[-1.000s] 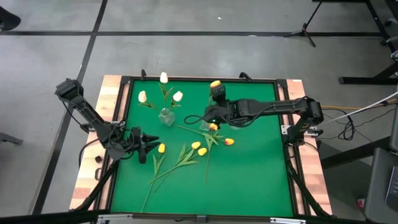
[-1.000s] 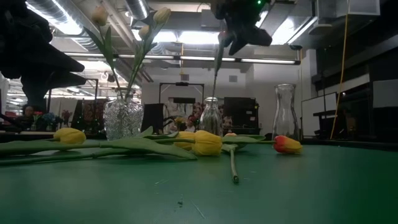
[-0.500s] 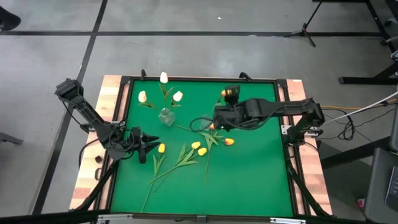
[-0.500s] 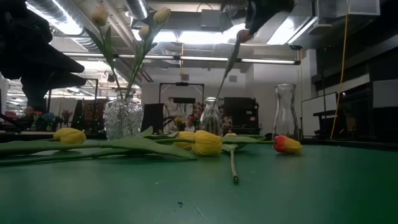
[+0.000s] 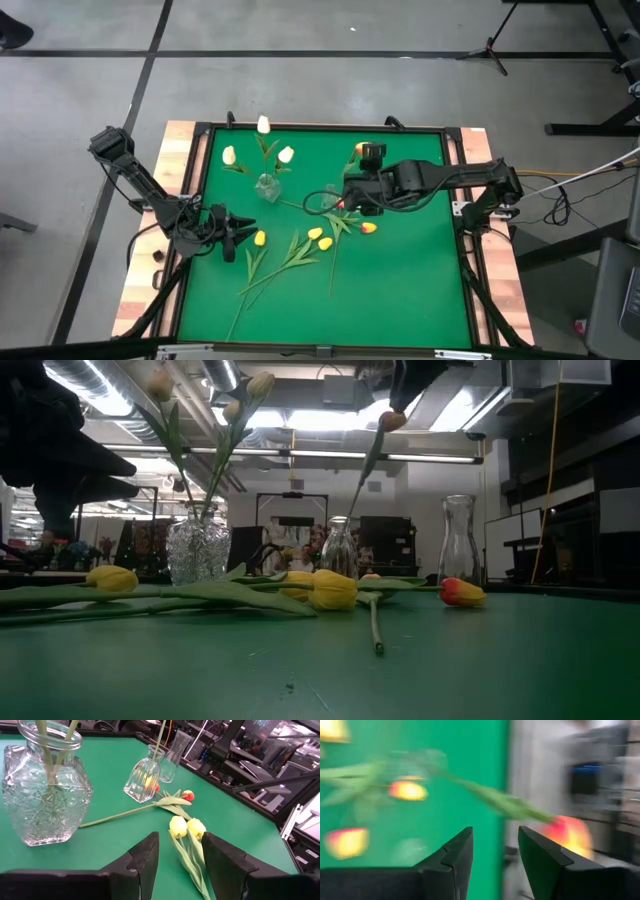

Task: Sort flowers into vase by color
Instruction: Put the bottom yellow red flower into the middle transparent vase

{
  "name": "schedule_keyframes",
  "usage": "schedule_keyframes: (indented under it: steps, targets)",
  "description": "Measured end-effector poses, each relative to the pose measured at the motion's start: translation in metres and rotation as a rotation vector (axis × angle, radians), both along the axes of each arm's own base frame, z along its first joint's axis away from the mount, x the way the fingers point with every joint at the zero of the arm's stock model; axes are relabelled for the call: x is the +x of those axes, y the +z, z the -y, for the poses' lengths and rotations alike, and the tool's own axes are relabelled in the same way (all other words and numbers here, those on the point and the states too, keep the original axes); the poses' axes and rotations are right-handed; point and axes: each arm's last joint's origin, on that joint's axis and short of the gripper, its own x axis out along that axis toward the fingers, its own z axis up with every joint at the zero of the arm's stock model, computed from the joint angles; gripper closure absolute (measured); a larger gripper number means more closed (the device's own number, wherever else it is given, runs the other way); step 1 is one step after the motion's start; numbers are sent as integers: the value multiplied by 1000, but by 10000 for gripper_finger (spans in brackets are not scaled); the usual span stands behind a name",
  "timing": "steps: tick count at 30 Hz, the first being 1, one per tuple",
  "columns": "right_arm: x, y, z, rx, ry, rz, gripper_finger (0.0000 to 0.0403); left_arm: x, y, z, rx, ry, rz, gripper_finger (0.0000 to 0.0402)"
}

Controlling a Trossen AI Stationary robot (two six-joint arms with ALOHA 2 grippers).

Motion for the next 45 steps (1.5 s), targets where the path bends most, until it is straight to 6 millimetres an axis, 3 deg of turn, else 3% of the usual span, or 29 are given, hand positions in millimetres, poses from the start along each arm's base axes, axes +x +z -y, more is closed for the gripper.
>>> schedule_keyframes:
  steps: [8,16,20,25,30,36,40,45]
  targets:
    - [2,-4,-15,517,75,-13,244,0,0,0,-2,-5,-2,254]
    - [-1,-6,-20,765,-64,-33,244,0,0,0,-5,-11,-3,254]
    - [-9,-11,-32,755,-153,-85,244,0,0,0,-3,-12,-4,254]
    - [-16,-39,-53,684,-144,-183,244,0,0,0,-3,-12,-5,254]
    - [-12,-97,-57,673,-133,-176,244,0,0,0,-2,-13,-5,254]
    - [-20,-148,-33,549,-223,56,244,0,-1,1,-5,-28,-12,254]
    - [-12,-161,-18,519,-326,311,244,0,-1,1,-5,-30,-14,254]
    - [-8,-189,-17,540,-326,359,244,0,-1,1,-6,-30,-13,254]
